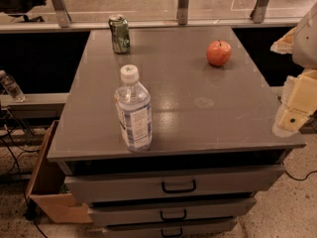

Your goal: Move blue plastic bottle near green can

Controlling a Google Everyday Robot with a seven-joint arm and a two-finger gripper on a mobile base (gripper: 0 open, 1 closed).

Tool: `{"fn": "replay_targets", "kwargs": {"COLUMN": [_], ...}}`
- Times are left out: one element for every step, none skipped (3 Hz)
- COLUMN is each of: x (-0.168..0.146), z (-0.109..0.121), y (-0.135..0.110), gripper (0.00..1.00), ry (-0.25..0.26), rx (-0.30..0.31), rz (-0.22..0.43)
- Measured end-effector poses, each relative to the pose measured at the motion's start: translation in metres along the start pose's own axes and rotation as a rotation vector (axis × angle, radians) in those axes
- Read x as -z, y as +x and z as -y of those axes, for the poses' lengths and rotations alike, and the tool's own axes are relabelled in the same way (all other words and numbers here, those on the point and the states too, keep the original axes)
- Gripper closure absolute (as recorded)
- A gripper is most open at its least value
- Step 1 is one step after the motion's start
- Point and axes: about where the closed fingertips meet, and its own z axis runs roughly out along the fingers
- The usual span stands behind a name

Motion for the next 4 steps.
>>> {"fn": "replay_targets", "kwargs": {"x": [0.0, -0.016, -0.038, -0.047], "z": [0.0, 0.001, -0.007, -0.028], "y": [-0.002, -0.028, -0.067, -0.108], "gripper": [0.0, 0.0, 0.0, 0.0], "ry": [0.0, -0.061, -0.164, -0.296], "rx": [0.002, 0.03, 0.087, 0.147], "rz": [0.009, 0.139, 0.329, 0.542]}}
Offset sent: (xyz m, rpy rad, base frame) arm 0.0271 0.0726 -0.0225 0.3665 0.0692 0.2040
